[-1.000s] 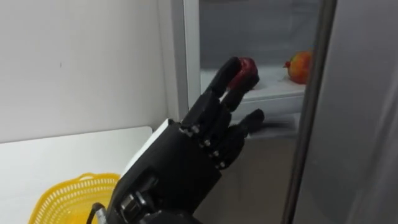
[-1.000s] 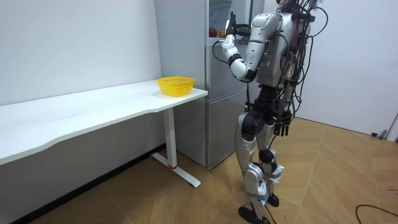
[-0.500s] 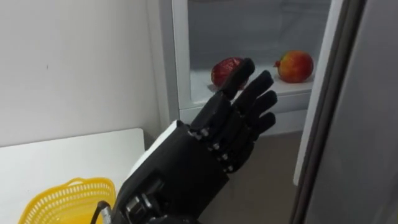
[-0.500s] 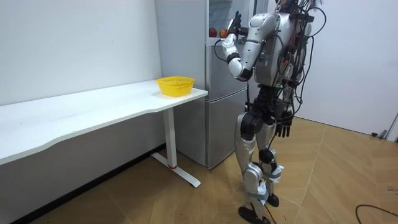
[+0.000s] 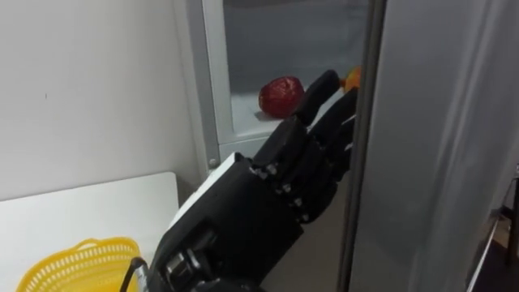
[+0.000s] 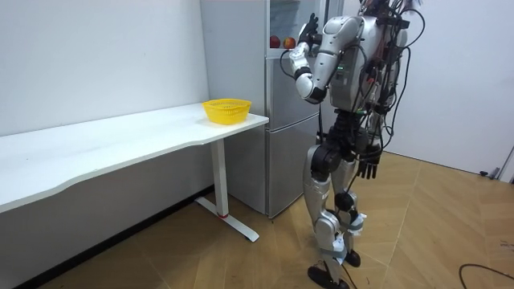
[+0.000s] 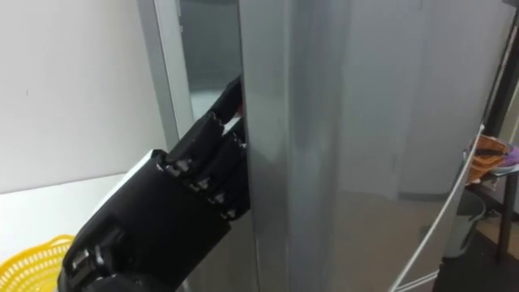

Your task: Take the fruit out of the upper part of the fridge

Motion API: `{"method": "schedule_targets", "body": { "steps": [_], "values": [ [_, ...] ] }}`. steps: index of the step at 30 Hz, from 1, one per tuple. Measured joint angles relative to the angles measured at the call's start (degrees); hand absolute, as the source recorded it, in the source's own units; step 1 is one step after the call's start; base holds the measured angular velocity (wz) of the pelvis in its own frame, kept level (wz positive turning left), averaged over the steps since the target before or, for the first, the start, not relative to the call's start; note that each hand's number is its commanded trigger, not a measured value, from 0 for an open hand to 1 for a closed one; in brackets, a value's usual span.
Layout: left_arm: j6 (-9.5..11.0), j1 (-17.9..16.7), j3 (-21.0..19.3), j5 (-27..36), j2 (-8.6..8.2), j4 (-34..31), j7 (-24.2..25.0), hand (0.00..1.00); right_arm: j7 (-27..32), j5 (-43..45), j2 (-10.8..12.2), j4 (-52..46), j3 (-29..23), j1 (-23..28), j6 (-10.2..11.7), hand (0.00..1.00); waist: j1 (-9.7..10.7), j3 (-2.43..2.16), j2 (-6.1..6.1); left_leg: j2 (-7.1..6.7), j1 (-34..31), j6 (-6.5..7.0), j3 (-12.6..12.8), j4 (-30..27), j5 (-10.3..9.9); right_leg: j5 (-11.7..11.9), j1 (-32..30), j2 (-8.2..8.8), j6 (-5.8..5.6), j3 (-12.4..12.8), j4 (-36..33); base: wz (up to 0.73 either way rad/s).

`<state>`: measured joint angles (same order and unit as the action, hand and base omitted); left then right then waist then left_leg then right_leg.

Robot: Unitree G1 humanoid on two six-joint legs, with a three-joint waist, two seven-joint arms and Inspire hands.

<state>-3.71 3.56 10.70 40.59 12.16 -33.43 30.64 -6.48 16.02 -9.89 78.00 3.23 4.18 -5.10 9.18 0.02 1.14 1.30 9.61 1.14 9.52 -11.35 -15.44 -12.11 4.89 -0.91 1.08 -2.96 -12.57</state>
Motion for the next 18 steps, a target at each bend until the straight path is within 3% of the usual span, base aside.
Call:
{"method": "schedule_targets", "body": {
  "steps": [10,15,18],
  "values": [
    [0.0,0.3,1.7,0.4,0.06,0.0,0.3,0.0,-0.1,-1.3,-0.2,-0.1,0.0,-0.1,0.0,0.0,0.8,0.04,0.21,0.46,0.1,-0.02,2.4,0.0,0.0,0.3,-0.3,-0.2,0.1,1.4,0.0,-0.08],
    [0.0,1.8,4.4,0.4,0.06,0.1,0.4,0.0,-0.6,-2.9,-1.6,0.2,-1.1,-0.3,0.3,0.0,3.1,0.43,0.88,0.37,0.0,-0.02,4.2,0.0,0.0,0.4,-0.9,-0.28,-0.16,2.9,0.0,-0.12],
    [0.0,2.9,6.5,0.4,0.06,0.2,1.8,0.0,-0.4,-5.2,-1.9,0.7,-1.1,-0.1,0.2,0.0,4.2,0.4,1.0,0.35,0.2,-0.02,5.0,0.0,0.0,0.5,-1.1,-0.34,-0.2,3.8,0.0,-0.19]
  ]
}}
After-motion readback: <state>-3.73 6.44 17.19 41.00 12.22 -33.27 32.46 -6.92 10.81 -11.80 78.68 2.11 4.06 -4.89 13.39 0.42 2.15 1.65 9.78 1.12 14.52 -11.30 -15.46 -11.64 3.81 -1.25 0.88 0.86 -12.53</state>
